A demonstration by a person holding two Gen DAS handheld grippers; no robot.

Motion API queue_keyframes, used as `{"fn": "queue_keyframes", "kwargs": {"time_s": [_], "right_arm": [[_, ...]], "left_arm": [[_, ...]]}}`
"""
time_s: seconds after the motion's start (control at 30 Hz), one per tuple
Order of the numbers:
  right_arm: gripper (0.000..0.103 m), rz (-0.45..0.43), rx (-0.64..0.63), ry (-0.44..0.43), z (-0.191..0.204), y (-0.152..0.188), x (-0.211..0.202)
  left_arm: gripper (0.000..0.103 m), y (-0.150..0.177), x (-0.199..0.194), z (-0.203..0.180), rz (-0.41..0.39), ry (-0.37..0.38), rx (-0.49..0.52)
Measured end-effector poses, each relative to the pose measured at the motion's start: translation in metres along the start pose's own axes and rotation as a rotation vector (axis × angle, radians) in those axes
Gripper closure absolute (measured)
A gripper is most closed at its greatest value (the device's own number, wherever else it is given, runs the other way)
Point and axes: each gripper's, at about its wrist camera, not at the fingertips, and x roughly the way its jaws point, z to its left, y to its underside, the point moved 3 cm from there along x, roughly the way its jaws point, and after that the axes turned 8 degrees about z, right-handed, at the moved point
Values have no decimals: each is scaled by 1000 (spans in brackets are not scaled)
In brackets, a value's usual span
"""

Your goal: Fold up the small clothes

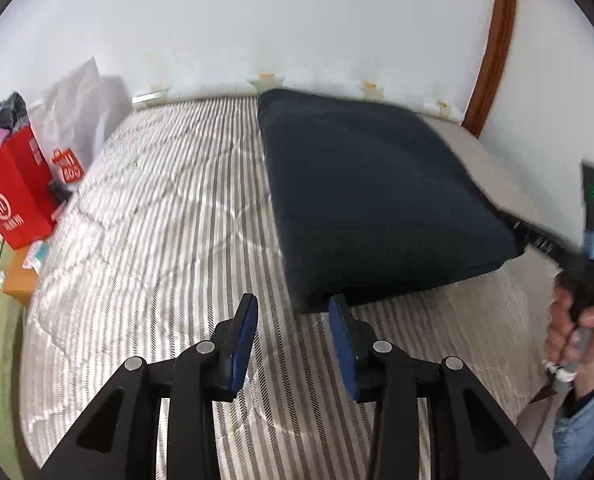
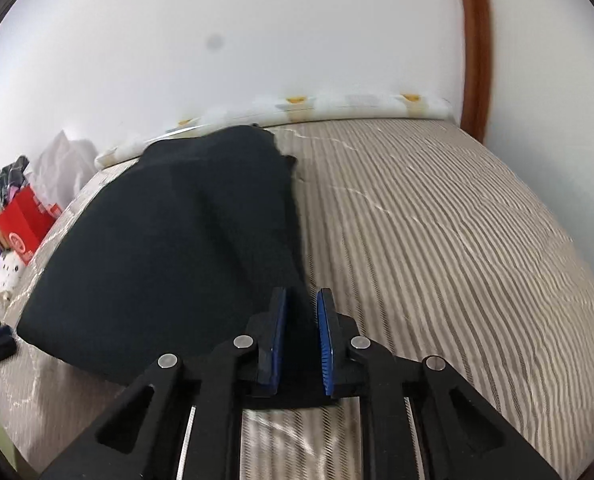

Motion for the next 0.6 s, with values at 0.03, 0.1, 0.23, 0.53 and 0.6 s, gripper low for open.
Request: {"fn": "queue_keyframes", "kwargs": {"time_s": [0.03, 0.1, 0.23, 0.53, 0.6], "right_arm": [[89, 11, -2, 7, -5, 5, 1], [89, 19, 5, -7, -11, 11, -1], [89, -4, 20, -14, -19, 7, -21], [71, -16, 1, -93, 0, -33, -34], [67, 12, -7, -117, 10, -41, -16]], "left_arm": [[68, -2, -6, -2, -13, 6, 7], [61, -9, -13, -7, -34, 7, 19], [61, -30, -3, -17, -45, 24, 40], [55, -33, 61, -11, 34, 39, 25], [56, -33, 56, -10, 27, 60, 28]]}}
